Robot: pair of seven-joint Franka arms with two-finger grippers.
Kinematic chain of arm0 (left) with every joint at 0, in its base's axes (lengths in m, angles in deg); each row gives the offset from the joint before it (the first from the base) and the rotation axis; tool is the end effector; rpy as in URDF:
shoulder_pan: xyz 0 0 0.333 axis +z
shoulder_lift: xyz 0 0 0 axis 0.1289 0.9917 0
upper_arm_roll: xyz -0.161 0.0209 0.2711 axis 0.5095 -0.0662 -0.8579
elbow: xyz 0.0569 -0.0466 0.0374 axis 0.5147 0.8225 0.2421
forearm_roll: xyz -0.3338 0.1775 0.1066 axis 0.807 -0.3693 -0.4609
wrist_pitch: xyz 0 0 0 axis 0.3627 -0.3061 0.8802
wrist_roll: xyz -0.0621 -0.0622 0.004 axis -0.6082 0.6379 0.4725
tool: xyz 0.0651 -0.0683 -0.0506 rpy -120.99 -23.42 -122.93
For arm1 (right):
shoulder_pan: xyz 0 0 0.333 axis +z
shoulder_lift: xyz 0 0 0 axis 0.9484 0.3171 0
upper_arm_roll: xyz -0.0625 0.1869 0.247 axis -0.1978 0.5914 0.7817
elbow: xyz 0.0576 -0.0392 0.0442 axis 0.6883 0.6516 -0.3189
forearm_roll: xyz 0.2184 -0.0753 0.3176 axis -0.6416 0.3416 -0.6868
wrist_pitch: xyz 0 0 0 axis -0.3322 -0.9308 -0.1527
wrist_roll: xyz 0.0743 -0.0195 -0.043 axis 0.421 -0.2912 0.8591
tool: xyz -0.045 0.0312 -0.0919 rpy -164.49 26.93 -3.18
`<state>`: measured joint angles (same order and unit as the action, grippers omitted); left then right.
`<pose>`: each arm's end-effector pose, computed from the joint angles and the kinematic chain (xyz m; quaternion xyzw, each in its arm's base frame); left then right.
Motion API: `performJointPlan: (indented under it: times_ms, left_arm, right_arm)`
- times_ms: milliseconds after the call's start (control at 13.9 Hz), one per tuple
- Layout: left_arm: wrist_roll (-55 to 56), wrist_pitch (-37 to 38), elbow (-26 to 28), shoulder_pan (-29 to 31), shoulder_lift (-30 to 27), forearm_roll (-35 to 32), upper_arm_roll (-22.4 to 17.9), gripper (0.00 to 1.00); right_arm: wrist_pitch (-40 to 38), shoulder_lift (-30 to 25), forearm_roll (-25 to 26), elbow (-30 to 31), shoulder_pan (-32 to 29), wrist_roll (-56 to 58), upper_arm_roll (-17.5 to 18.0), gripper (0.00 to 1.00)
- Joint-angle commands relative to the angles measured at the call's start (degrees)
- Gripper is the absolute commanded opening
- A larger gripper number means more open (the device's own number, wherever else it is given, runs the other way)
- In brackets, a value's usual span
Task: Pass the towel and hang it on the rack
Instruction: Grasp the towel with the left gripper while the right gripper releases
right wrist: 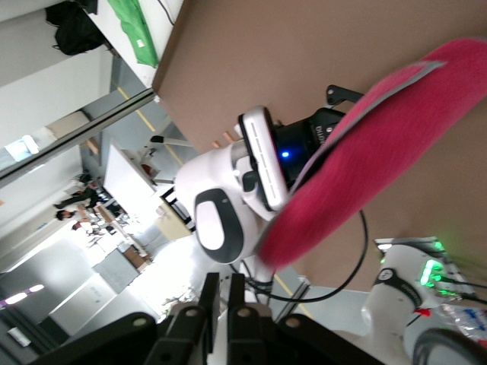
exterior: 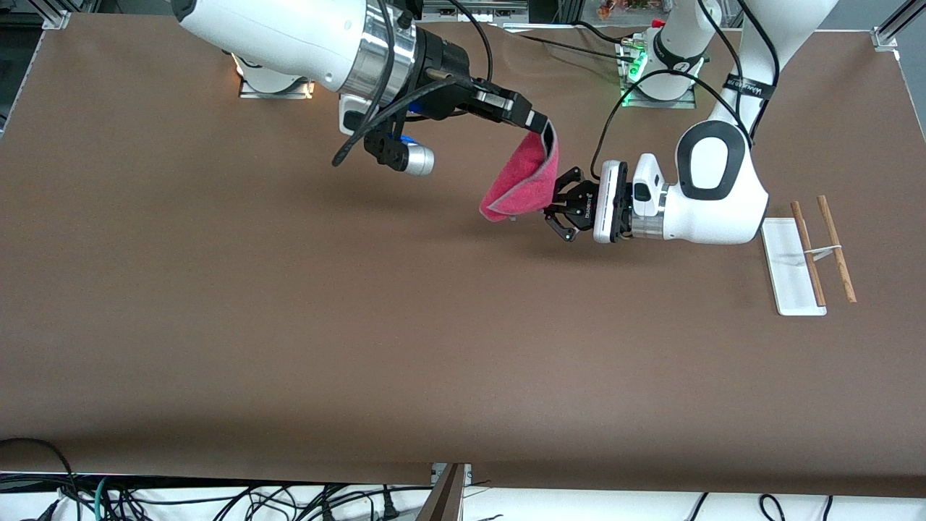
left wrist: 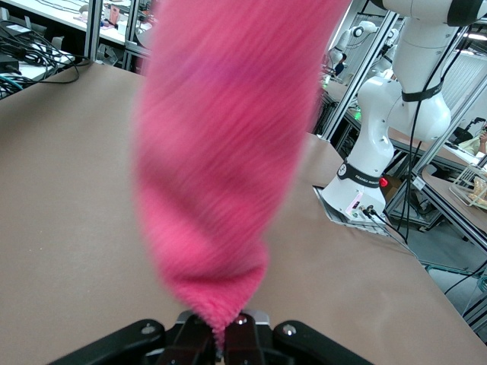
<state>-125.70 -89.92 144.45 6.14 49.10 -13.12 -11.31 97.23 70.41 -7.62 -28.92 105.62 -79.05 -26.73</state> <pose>0.5564 -0.2421 0.3496 0.6284 -0.5503 0.2466 0.4914 0.5604 0.4710 0.6786 -0.8301 0.2869 0.1661 0.4483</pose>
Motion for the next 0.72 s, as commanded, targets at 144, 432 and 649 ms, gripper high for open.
performJointPlan:
  times_ms: [144, 432, 649]
  left_arm:
    - [-2.41, -0.35, 1.14, 0.65, -1.22, 2.03, 0.34, 0.0]
    - [3.79, 3.68, 0.35, 2.58, -1.66, 0.9, -0.1, 0.0]
    - [15.29, 9.47, -2.53, 4.86, -3.24, -8.38, -0.37, 0.0]
  right_arm:
    - [2.08, -0.62, -4.49, -0.04, -3.43, -0.6, -0.16, 1.0]
    - [-1.42, -4.3, -6.53, 3.81, -9.13, 0.44, -0.07, 1.0]
    - [-7.91, -10.44, -1.2, 11.1, -12.57, 8.68, -0.16, 1.0]
